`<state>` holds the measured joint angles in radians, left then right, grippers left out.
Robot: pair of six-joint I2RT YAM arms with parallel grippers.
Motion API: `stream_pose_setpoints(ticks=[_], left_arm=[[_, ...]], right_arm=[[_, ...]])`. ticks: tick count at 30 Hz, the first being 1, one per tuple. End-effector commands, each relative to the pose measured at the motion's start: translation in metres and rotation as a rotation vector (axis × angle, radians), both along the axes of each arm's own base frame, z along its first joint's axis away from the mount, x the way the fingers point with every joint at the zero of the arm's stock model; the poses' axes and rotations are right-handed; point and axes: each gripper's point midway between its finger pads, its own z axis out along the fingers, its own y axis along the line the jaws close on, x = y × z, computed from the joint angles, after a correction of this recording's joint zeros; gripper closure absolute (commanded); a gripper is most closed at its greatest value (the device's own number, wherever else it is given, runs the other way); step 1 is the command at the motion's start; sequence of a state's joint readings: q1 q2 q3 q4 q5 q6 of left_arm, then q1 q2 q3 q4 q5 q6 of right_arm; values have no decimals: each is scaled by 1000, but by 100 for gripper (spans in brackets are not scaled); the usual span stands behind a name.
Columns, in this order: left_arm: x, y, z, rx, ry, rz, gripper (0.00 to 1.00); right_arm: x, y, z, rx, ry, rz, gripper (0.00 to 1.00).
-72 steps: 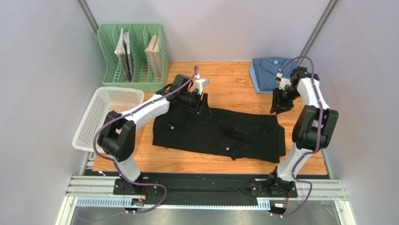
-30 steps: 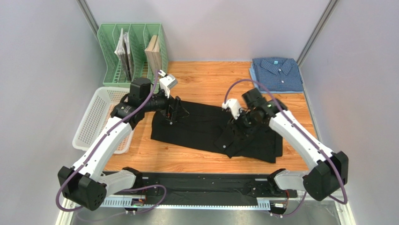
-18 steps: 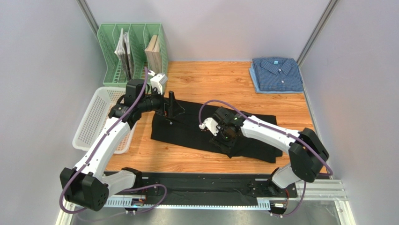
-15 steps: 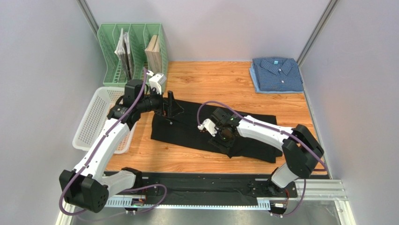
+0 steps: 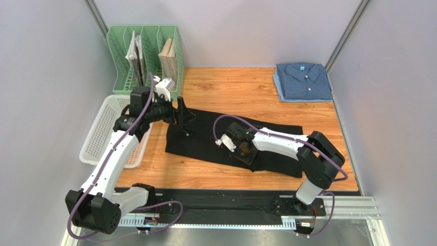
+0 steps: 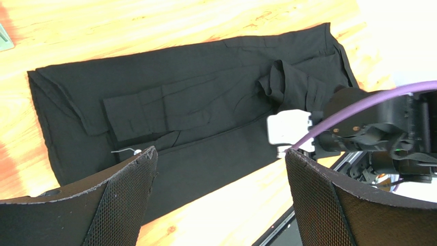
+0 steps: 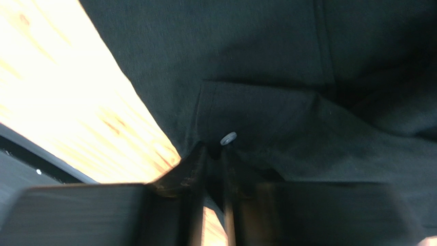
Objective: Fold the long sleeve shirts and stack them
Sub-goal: Fold the shirt
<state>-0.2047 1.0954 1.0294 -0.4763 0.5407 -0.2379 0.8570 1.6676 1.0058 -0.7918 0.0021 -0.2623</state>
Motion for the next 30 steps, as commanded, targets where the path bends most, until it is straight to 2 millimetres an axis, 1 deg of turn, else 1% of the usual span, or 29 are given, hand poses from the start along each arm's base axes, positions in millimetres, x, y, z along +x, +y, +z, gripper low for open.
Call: stream_pose_setpoints(ticks=[1,2,3,4,5,6,7,8,10,11,12,13,14,15,16,17,18,19,20,21,22,23,24,25,26,27,28,29,30], left_arm=[[-5,2,9,-6,-38,-14,1],[-7,2,8,-5,-39,-16,1],[-7,2,8,-3,-39,-19,1],[-8,3,7,0,-43,-19,1],[-8,3,7,2,-43,-19,1],[-7,5,7,8,-47,-14,1],[-7,5,7,7,-50,-12,1],[-6,6,6,9,-50,-9,1],[-4,7,7,7,-49,-7,1],[-4,8,7,6,-49,-5,1],[-4,8,7,5,-48,-8,1],[-3,8,5,9,-44,-12,2],[-2,9,4,9,-44,-11,2],[-1,9,4,10,-44,-8,2],[-1,9,3,14,-45,-10,2],[1,11,5,16,-50,-5,2],[3,11,4,18,-48,-3,2],[4,11,3,21,-46,-4,2],[4,10,2,17,-43,-9,2],[3,5,1,-4,-33,-33,2],[0,3,-4,-22,-18,-46,2],[4,-3,1,-65,-39,-50,2],[0,-10,5,-108,-58,-86,2],[-3,-13,-6,-142,-42,-95,2],[3,-22,9,-198,-114,-113,2],[1,-29,8,-213,-129,-143,1],[-4,-42,8,-214,-152,-188,1],[-7,-50,5,-204,-154,-213,1],[-4,-56,5,-190,-193,-231,1]], right_arm=[[17,2,47,48,-112,35,87],[22,-2,55,57,-124,27,89],[22,-6,66,68,-128,25,96],[30,-5,80,91,-154,23,100],[40,-11,90,109,-165,-8,100],[44,-17,99,112,-169,-20,100],[53,-23,111,123,-204,-14,100],[71,-30,128,170,-234,-54,100],[92,-42,147,193,-278,-72,100],[115,-56,167,202,-335,-92,100],[124,-63,178,208,-351,-104,100],[131,-68,185,214,-351,-111,100],[146,-71,201,247,-366,-115,100],[146,-74,204,245,-349,-114,100],[150,-75,207,241,-352,-109,100],[157,-78,210,232,-365,-99,100],[164,-78,219,234,-396,-92,100],[170,-79,224,234,-413,-89,100],[176,-81,224,236,-414,-89,100],[181,-80,236,251,-440,-84,100],[182,-77,238,267,-435,-77,100],[178,-75,237,276,-409,-69,100],[175,-71,241,301,-399,-57,100],[169,-62,243,346,-380,-36,100],[163,-59,242,369,-362,-26,100],[157,-57,247,395,-365,-13,100],[148,-51,245,431,-335,3,100],[143,-49,246,449,-327,13,100],[135,-47,251,472,-324,24,100]])
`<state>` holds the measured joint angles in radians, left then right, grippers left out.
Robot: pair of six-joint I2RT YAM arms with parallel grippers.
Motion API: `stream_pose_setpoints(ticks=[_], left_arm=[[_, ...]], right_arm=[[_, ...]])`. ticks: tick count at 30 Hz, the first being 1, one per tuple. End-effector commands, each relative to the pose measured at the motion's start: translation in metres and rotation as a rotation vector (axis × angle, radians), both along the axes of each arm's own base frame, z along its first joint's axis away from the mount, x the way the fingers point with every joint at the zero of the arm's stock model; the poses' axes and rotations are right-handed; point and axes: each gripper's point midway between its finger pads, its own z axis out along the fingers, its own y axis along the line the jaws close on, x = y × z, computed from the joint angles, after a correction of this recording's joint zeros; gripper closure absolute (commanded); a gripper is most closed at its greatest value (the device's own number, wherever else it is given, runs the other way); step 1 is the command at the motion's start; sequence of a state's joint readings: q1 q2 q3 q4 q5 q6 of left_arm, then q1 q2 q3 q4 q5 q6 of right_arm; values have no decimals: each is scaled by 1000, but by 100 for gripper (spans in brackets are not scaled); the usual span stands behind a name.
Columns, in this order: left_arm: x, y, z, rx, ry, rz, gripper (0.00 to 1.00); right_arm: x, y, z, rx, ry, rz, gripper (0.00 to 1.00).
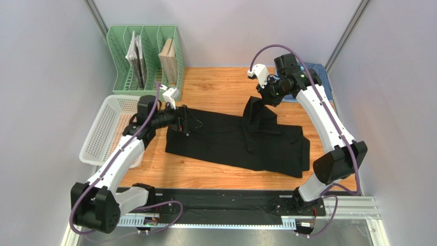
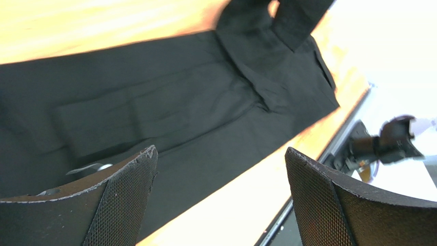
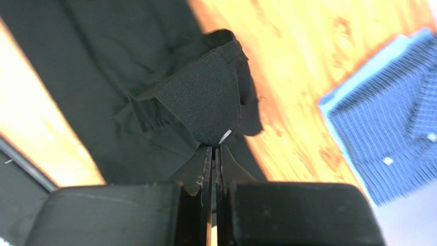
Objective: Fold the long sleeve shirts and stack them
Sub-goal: Fold the shirt
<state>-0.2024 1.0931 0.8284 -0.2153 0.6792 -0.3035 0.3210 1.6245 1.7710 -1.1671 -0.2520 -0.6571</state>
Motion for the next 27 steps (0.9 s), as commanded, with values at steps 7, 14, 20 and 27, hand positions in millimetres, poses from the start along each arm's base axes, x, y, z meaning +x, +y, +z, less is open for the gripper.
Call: stream_pose_setpoints(ticks=[7,14,20,27], left_arm=[[-8,-114,58,-108,-326,-204,1],[-9,-170,65,-115,-281,-217,1],[-13,-184,65,-109,-224,-199,7],[-2,-185,47,-14,-152,-150,45]], right_arm=[[-77,45,27,287,123,151,100],[-84,55,35,363,179,80,100],[-88,59,42,397,192,71,100],[-87,62,48,416,181,83,100]])
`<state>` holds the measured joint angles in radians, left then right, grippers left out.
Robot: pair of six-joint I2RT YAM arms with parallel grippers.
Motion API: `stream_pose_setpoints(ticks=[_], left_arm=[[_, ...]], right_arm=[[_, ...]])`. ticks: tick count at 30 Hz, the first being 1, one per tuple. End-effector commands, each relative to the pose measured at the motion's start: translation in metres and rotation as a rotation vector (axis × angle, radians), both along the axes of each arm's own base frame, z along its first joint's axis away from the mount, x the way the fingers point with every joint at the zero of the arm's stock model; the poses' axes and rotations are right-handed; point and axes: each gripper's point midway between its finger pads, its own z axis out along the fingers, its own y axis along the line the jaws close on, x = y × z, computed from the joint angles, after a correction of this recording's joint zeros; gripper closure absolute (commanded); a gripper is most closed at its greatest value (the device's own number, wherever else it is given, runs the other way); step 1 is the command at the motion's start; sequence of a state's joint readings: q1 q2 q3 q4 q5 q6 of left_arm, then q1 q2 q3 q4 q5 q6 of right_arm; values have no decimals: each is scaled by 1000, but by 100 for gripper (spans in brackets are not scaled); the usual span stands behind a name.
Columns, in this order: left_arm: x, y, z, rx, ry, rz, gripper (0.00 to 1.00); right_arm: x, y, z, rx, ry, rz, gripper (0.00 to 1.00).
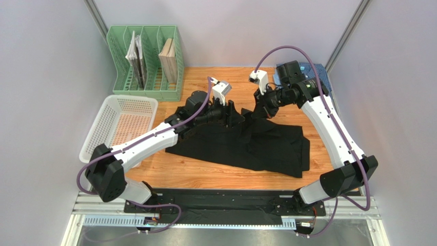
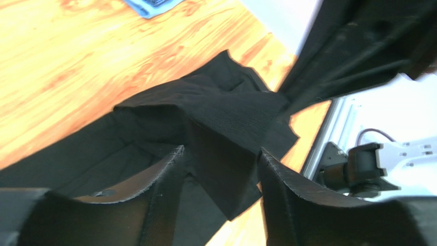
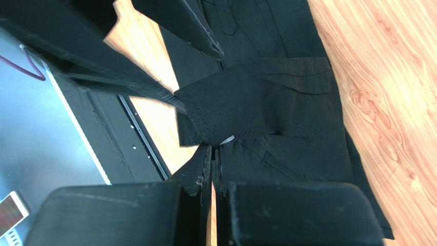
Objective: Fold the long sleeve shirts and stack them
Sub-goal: Fold the shirt
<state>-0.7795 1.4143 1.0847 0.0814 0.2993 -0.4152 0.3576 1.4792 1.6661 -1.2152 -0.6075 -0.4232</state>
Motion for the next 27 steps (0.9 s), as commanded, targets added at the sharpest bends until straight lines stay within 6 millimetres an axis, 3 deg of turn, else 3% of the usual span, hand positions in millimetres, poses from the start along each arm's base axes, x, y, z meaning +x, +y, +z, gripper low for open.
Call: stream_pose_setpoints(ticks=[1,3,4,5,9,11,14,15,16,17,18,19,20,21,22,23,24,25,27], left_arm=[[5,-2,4,24,26,26,52],[1,-4,14,-14,58,27,73],[-4,-5,22,-41,72,8,96],[-8,-5,35,-81,87,2,100],[-22,-15,77,-199,142,-55,100],[-18,-17,82,-220,165,-39,100],[-5,-18,85,-243,182,1,100],[5,-15,88,-261,186,25,100],[12,-15,89,-272,197,41,100],[23,-17,82,-280,234,63,100],[37,-13,93,-313,221,86,100],[49,-15,89,-321,234,108,100],[60,-14,102,-357,226,121,100],[66,-16,109,-384,218,124,100],[77,-22,102,-386,235,138,100],[85,-24,117,-427,219,135,100],[91,-27,119,-435,220,139,100],[104,-33,106,-427,245,158,100],[119,-38,114,-463,248,168,100]], right_arm=[[-1,8,27,67,-66,10,100],[2,7,29,64,-78,5,100],[4,7,33,66,-93,5,100],[4,7,34,65,-94,6,100],[13,5,44,60,-147,-11,98],[25,4,49,51,-173,-53,92],[55,-17,50,-5,-205,-190,48],[68,-36,50,-35,-217,-266,30],[76,-47,51,-41,-220,-312,25],[83,-57,51,-28,-195,-364,23],[92,-79,56,5,-181,-433,22],[96,-88,57,35,-162,-474,22],[99,-96,57,62,-139,-508,22],[101,-117,54,109,-85,-589,25],[102,-125,51,130,-68,-615,27],[101,-131,48,148,-51,-636,28],[99,-140,50,181,-41,-668,32],[95,-143,36,179,-1,-685,34],[87,-147,31,189,11,-697,40]])
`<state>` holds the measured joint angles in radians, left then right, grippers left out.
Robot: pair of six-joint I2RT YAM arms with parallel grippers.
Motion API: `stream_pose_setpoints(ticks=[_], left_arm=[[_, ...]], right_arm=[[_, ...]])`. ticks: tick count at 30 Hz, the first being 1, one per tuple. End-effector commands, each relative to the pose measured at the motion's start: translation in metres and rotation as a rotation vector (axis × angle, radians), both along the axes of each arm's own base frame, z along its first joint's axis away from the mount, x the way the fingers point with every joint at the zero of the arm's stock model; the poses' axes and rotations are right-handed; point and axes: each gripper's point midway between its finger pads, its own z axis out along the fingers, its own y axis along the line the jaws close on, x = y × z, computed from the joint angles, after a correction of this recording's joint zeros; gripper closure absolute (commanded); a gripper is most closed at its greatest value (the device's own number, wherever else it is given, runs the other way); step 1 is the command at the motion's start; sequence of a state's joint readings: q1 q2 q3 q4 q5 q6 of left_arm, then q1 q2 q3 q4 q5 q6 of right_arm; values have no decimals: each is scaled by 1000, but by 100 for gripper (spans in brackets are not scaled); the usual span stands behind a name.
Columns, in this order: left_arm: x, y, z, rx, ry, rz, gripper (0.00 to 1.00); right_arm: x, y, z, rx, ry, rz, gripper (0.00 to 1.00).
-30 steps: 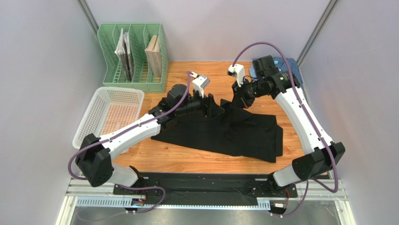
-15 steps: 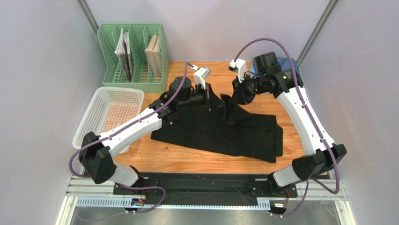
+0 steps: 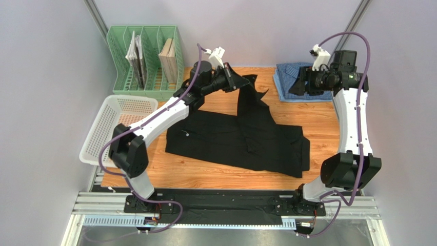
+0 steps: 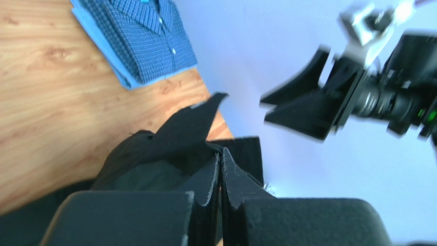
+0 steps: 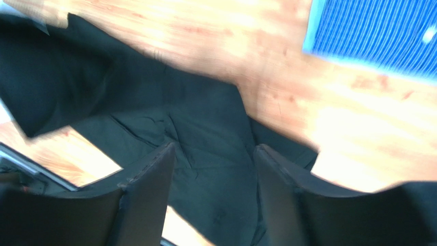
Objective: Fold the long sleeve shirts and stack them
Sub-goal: Fold the shirt
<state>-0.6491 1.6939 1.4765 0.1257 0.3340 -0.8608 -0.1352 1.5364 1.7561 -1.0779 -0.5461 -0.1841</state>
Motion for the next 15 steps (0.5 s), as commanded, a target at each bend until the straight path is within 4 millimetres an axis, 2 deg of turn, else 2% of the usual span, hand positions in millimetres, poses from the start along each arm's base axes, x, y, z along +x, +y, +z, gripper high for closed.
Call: stream_pose_setpoints(ticks=[1,2,3,4,6,9,10,11,12,13,14,15], left_arm=[[33,-16,28,-124,-7,43,100],[39,-17,35,-147,-20,51,100],[42,-19,35,-155,-19,52,100],[47,-21,33,-157,-19,57,100],[50,-22,42,-177,-40,55,100],[40,-23,47,-177,-42,2,100],[27,-23,52,-171,-55,-47,100],[18,-21,31,-138,-13,-73,100],[11,-18,21,-122,15,-89,100],[-6,-14,22,-115,24,-135,100],[-17,-8,-16,-50,99,-155,100],[-30,-4,-30,-17,132,-197,100]], right_arm=[[-22,10,-7,120,38,-12,42],[-27,10,-14,122,54,-12,44],[-32,12,-19,128,67,-6,49],[-43,15,-33,136,102,-2,50],[-52,17,-45,145,126,3,53],[-69,20,-71,156,193,-2,56],[-72,20,-77,155,208,-6,56],[-77,20,-86,150,228,-7,57],[-78,19,-89,146,234,-9,57],[-79,18,-92,140,239,-12,58],[-79,16,-94,134,239,-17,58],[-78,14,-94,131,234,-17,58]])
